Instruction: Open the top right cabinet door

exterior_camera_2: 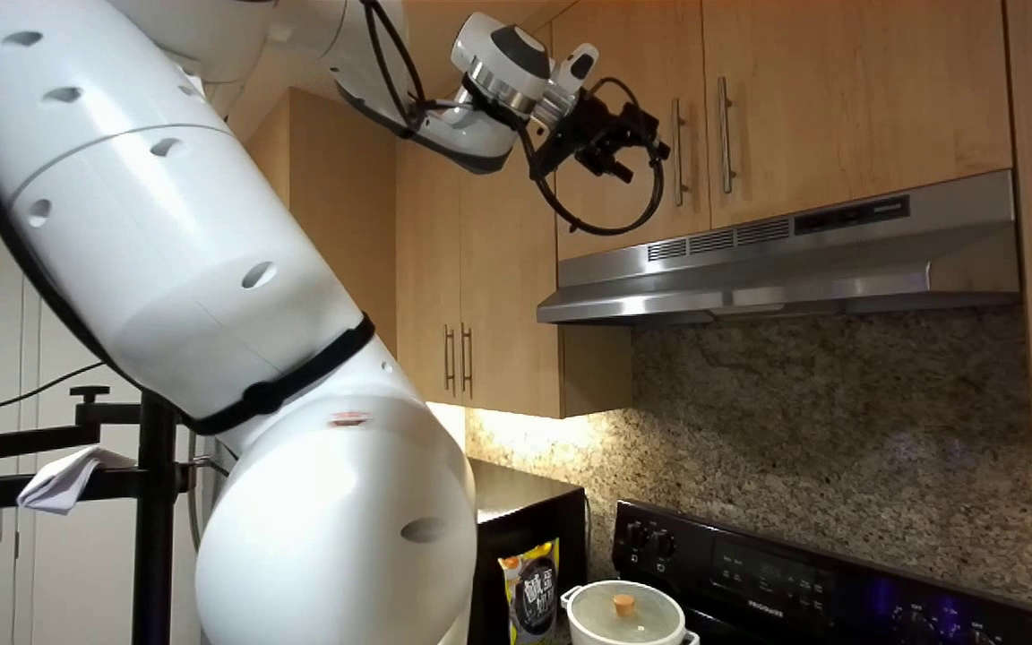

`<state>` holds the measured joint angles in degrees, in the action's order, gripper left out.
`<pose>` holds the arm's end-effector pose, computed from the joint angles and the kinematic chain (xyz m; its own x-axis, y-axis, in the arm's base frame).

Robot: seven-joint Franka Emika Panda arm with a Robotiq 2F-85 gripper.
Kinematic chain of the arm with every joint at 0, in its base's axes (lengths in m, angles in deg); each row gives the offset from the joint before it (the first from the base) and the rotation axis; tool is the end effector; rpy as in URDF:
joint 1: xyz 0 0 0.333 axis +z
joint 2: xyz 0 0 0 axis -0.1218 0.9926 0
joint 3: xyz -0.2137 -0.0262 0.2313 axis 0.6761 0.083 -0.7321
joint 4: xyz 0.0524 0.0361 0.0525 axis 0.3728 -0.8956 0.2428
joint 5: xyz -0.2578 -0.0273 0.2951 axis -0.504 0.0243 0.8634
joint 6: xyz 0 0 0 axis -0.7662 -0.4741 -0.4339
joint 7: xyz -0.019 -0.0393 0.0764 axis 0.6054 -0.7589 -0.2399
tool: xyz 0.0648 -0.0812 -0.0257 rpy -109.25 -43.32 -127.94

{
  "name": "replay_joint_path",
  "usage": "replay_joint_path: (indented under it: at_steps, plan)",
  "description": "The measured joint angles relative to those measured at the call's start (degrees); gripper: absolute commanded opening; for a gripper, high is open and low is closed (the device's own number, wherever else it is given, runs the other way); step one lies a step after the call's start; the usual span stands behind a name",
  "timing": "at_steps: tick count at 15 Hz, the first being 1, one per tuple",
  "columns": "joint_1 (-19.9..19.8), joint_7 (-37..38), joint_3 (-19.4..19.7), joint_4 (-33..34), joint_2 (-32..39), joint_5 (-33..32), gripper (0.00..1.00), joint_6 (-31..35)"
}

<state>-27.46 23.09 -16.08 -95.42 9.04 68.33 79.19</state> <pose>0.3878 0.2381 0.7788 0.4083 -0.0618 0.9107 -0.2239 -0.9740 0.0343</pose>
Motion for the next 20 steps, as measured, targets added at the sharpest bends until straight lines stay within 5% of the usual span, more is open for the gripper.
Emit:
replay_joint_path:
  at_steps: [5, 12, 20]
  plan:
    - [-0.25, 0.6, -0.62, 2.4, 5.53, -7.02, 1.0, -0.02]
    - [1.97, 0.61, 0.69, 2.44, 6.57, -8.35, 1.0, 0.08]
    - [-1.23, 16.86, 0.31, 5.89, 11.36, -29.21, 1.0, 5.42]
